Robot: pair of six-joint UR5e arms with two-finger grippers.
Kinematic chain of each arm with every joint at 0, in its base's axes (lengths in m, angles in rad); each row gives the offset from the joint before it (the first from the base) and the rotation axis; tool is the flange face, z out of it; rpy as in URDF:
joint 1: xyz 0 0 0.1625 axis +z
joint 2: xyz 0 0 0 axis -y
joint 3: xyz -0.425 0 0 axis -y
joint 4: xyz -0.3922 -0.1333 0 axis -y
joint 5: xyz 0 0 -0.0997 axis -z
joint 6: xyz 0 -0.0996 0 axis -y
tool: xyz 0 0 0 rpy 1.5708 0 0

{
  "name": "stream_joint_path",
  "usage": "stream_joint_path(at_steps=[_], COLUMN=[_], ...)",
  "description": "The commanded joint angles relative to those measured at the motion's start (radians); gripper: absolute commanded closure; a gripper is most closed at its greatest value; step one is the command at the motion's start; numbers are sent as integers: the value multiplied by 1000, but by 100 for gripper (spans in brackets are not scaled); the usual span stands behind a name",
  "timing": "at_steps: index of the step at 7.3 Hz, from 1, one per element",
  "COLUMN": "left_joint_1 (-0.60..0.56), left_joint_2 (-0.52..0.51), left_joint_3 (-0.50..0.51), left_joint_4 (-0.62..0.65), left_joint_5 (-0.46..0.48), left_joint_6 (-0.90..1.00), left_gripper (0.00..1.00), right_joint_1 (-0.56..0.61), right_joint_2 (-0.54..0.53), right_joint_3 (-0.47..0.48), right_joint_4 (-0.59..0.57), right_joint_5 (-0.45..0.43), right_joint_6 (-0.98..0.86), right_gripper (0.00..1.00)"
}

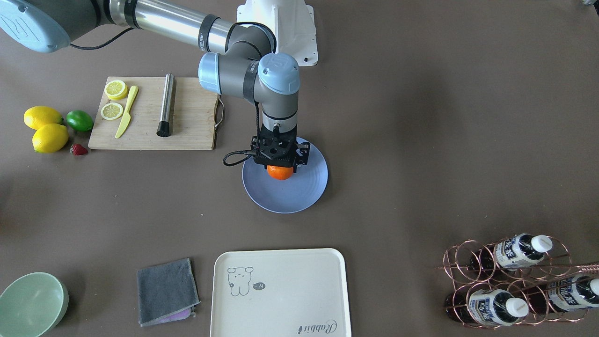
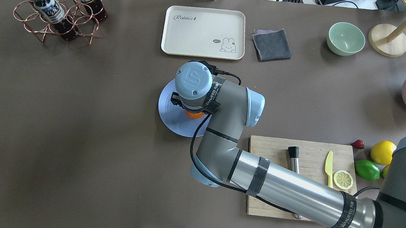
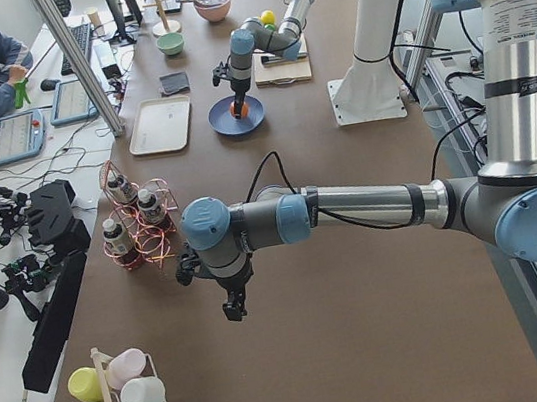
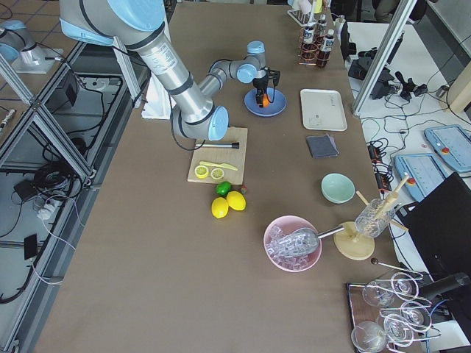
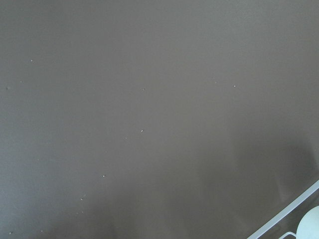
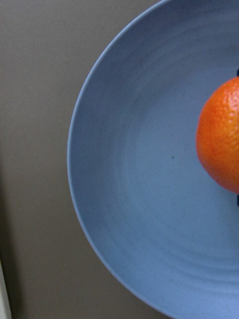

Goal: Pick orange to plate
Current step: 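Carry the tangerine with the right gripper over the blue plate, then open the right gripper to release the tangerine onto the plate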

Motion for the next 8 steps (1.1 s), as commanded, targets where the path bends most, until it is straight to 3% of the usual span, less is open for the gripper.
stream_joint_path(at_steps=[1,2,5,6,8], left_joint_1=[0,0,0,0,-2], left_joint_2=[1,1,1,2,7], left_joint_3=[0,0,1,4,14], left_joint_4=[0,0,0,0,6], left_joint_5=[0,0,0,0,11], left_joint_6=[0,0,0,0,-2], left_gripper=[2,2,2,2,2], right_joint_1=[-2,-7,42,114,322], right_joint_2=[5,8,8,4,-44], right_joint_3=[-6,-24,28,59,77], right_joint_4=[4,7,4,-7,-90], right_joint_5=[-11,-49,-19,84,291], right_joint_6=[-4,-10,-27,-67,-325], right_gripper=[100,2,0,0,0])
